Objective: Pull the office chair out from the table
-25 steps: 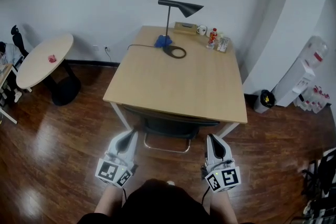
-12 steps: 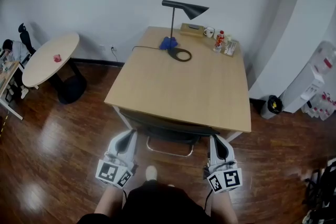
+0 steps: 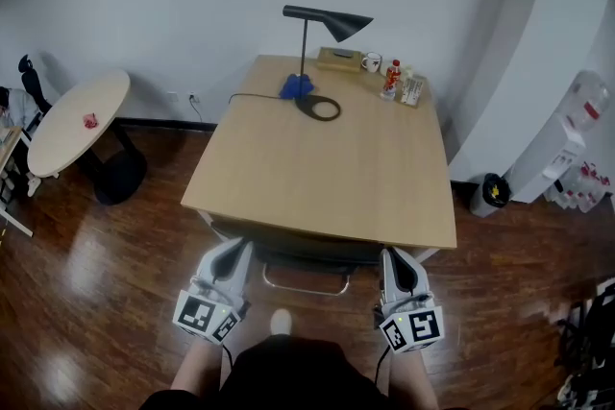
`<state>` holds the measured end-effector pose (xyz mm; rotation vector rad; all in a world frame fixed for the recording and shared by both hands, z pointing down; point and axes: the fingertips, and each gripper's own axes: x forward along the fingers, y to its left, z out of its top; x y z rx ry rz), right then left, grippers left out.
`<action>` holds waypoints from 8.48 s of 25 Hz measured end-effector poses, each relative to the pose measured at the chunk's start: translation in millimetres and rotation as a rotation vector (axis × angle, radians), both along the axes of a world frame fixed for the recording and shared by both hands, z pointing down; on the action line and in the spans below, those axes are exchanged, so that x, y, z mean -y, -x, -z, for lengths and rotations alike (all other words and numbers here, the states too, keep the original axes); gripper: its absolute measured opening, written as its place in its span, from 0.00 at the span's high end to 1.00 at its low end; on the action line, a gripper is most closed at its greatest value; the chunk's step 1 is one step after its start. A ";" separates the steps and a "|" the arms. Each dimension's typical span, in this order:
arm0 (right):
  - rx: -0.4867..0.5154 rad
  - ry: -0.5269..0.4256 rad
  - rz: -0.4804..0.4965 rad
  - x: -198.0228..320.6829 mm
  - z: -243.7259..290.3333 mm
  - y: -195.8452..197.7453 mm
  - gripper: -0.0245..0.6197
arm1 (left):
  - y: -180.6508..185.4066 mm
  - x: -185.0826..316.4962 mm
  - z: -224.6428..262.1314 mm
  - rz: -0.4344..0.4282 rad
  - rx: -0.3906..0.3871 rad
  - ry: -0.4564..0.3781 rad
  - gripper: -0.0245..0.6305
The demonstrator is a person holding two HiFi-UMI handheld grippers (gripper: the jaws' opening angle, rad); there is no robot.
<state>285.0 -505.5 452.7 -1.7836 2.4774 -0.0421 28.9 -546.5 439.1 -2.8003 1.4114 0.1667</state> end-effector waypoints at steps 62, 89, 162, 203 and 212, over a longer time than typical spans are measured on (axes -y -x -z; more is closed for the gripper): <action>-1.317 0.765 0.711 13.6 -204.8 62.7 0.88 | -41.1 15.8 -204.0 -0.836 1.430 0.056 0.84; -1.310 0.740 0.686 -95.6 -198.1 81.3 0.89 | -22.4 -94.6 -198.9 -0.814 1.456 0.086 0.84; -1.248 0.840 0.633 -348.6 -193.8 139.0 0.86 | 36.5 -343.4 -192.3 -0.915 1.447 0.111 0.84; -1.250 0.848 0.715 -440.3 -188.8 161.8 0.84 | 57.7 -431.9 -190.8 -0.897 1.449 0.159 0.83; -1.243 0.844 0.724 -464.0 -187.0 167.1 0.84 | 63.3 -457.0 -190.1 -0.896 1.450 0.177 0.83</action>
